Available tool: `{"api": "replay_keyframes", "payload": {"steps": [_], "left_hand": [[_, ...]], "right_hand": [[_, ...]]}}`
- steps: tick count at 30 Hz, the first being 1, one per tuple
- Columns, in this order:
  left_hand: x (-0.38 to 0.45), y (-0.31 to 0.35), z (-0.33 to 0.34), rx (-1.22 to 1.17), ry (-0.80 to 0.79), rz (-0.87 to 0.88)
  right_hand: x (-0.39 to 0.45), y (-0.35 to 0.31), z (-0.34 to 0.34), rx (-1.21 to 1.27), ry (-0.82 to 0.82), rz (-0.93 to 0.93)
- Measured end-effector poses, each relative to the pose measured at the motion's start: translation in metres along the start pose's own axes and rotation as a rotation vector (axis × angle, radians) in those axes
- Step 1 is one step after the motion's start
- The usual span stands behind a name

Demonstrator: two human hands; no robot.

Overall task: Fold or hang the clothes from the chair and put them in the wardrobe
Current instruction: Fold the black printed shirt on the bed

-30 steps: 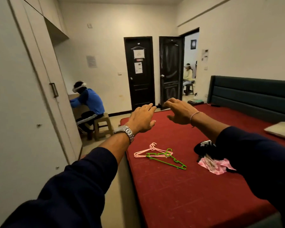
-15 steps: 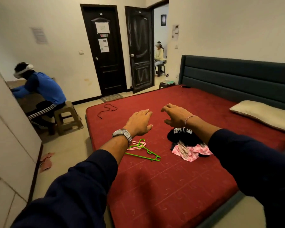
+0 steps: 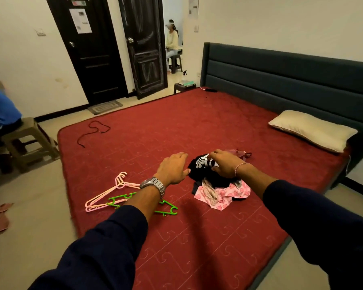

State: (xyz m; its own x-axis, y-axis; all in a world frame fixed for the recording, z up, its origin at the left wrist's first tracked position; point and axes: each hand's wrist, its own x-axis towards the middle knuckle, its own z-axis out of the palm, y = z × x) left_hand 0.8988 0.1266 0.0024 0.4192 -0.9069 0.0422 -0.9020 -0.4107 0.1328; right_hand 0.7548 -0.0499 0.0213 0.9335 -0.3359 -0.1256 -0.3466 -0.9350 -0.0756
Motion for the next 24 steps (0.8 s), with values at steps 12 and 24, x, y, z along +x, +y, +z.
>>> {"api": "replay_keyframes", "payload": {"steps": [12, 24], "left_hand": [[0.142, 0.026, 0.154, -0.206, -0.186, -0.192], [0.226, 0.034, 0.248, -0.435, -0.196, -0.341]], "right_hand": [[0.108, 0.186, 0.125, 0.188, -0.264, 0.170], [0.220, 0.233, 0.205, 0.199, -0.090, 0.272]]}}
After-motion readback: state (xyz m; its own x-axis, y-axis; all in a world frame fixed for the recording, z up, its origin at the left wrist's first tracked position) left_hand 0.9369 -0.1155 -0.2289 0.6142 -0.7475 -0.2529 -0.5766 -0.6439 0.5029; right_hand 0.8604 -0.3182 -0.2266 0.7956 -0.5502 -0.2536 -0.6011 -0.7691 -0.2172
